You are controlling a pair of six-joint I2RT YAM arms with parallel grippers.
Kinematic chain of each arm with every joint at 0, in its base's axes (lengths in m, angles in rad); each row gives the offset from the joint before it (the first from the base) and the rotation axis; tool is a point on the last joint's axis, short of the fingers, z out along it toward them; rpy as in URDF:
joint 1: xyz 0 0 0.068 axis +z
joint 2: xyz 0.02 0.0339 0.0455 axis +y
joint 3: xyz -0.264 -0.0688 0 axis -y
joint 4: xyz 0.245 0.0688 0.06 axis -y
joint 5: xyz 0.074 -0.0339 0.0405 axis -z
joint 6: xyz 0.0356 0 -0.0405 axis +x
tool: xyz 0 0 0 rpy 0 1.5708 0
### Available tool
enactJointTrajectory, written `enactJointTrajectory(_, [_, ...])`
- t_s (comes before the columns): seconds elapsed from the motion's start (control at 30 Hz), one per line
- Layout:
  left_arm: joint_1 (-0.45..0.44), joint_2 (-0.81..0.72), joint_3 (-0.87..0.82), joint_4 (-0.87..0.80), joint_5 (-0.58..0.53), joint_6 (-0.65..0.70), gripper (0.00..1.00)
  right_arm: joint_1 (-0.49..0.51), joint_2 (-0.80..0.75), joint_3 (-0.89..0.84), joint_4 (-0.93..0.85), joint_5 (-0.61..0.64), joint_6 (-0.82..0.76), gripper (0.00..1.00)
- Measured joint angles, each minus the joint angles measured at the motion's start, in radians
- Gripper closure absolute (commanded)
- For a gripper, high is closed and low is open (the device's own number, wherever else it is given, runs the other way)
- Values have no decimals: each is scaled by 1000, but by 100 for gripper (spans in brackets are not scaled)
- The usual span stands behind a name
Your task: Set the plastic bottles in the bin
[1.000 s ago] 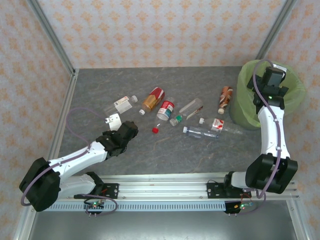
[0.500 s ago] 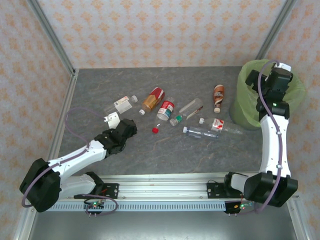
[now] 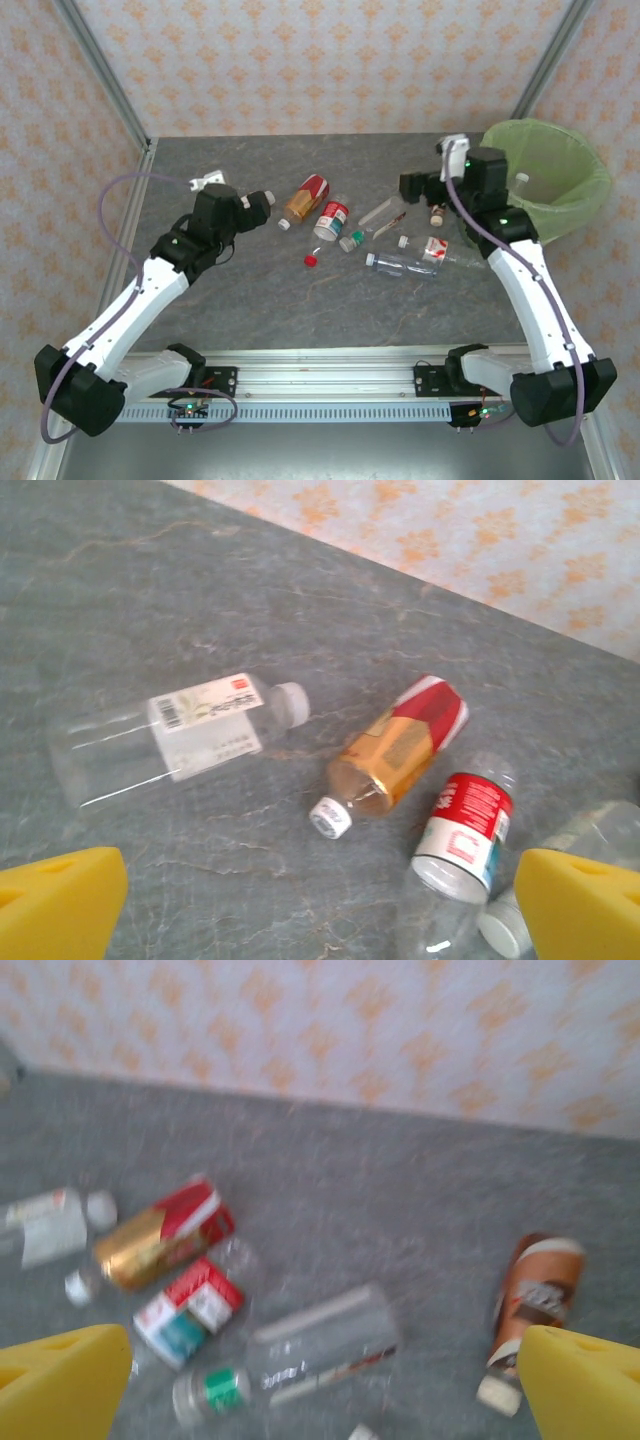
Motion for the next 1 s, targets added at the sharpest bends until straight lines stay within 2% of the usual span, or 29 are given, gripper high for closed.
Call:
enactJointTrajectory(0.17, [0, 76, 66, -43, 92, 107, 0, 79, 12, -134, -41, -8, -117, 1])
enactJointTrajectory(0.33, [0, 123, 77, -64, 126, 182, 0, 159, 19, -251, -82, 11, -256, 1])
enactJointTrajectory(0.6, [0, 129, 54, -37, 171, 243, 0, 177, 78, -267, -106, 53, -352, 1])
enactJointTrajectory(0.93, [0, 159, 54, -26, 238, 239, 0, 185, 154, -266, -148, 101, -440, 0])
enactJointTrajectory(1.0, [0, 159, 55, -21, 250, 229, 0, 185, 173, -266, -148, 108, -465, 4])
